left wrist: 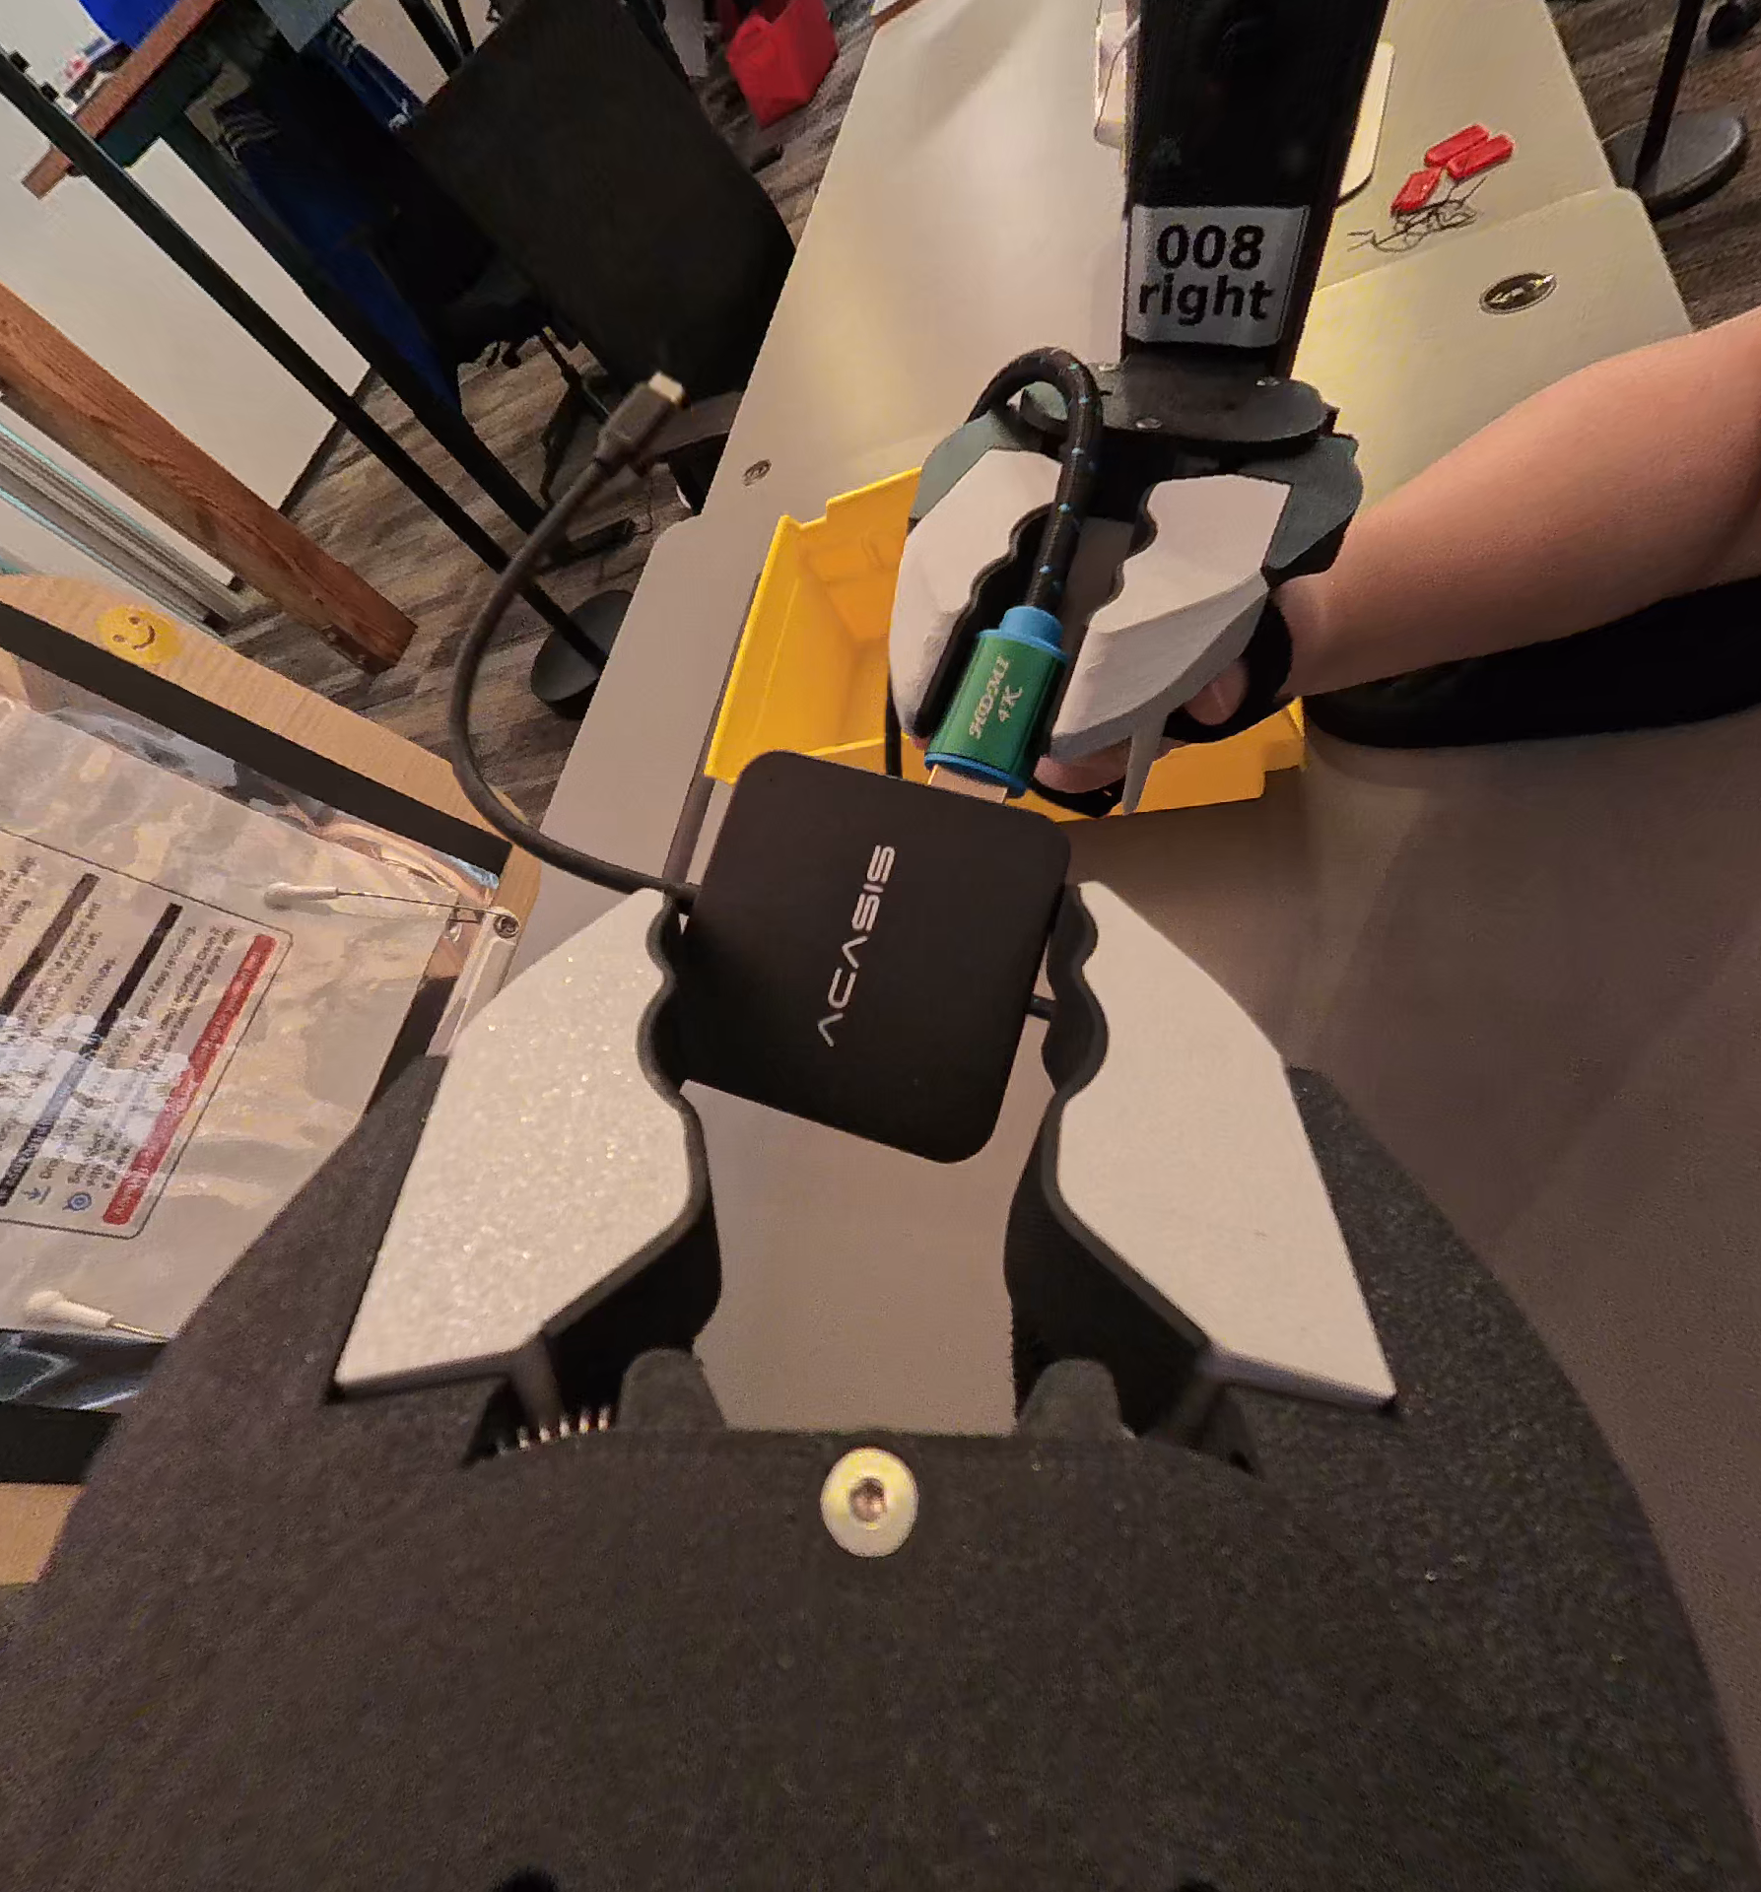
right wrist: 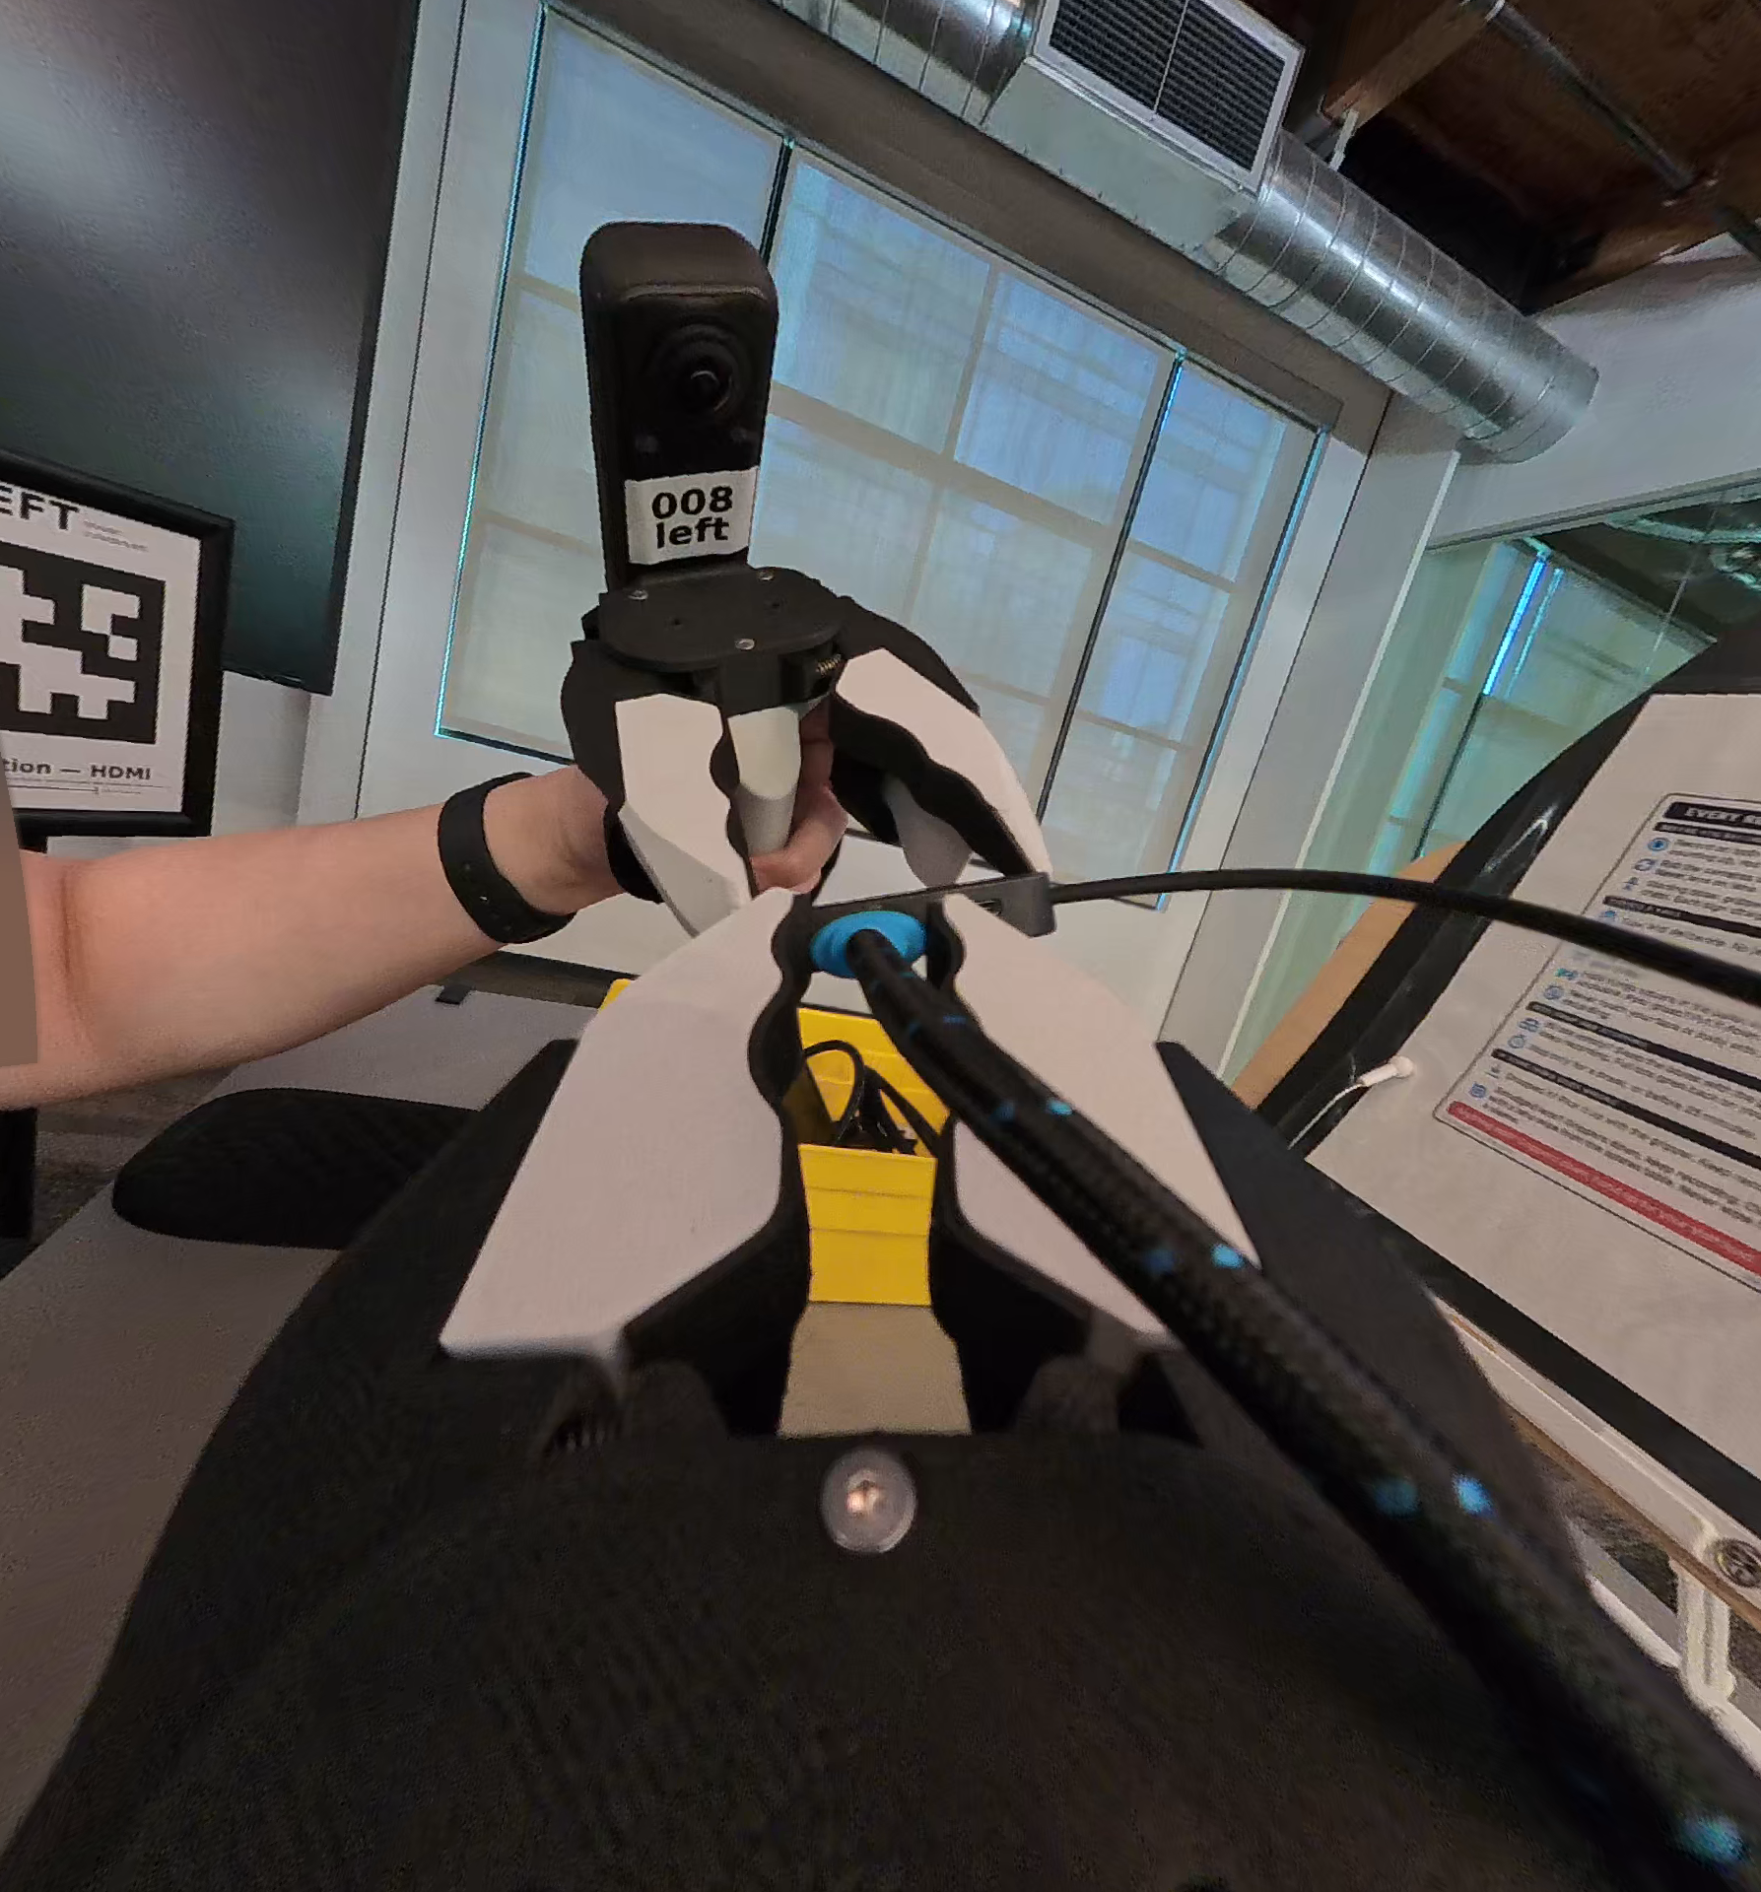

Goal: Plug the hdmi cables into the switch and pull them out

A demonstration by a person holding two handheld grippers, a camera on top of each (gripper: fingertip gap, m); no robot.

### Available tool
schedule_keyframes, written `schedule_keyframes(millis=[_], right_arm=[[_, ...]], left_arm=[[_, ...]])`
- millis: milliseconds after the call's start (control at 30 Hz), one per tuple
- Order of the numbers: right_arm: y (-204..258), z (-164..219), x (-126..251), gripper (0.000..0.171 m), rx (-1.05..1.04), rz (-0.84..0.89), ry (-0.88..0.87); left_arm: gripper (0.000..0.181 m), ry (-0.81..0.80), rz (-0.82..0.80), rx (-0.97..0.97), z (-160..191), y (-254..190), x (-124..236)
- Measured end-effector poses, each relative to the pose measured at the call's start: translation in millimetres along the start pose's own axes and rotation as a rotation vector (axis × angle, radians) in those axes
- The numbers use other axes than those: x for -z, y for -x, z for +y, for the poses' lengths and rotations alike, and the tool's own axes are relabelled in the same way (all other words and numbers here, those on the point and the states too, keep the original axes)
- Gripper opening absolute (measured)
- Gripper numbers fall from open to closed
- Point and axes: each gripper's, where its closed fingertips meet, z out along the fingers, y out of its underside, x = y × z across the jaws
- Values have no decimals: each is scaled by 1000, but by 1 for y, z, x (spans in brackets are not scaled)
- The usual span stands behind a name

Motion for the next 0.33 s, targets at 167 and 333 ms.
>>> schedule_keyframes(millis=[167,333], right_arm=[[1,-6,1,21,-10,-3,-34],[5,-9,2,21,34,-9,-37]], left_arm=[[68,-32,2,14,-6,-1,0],[68,-28,-3,4,-8,-5,0]])
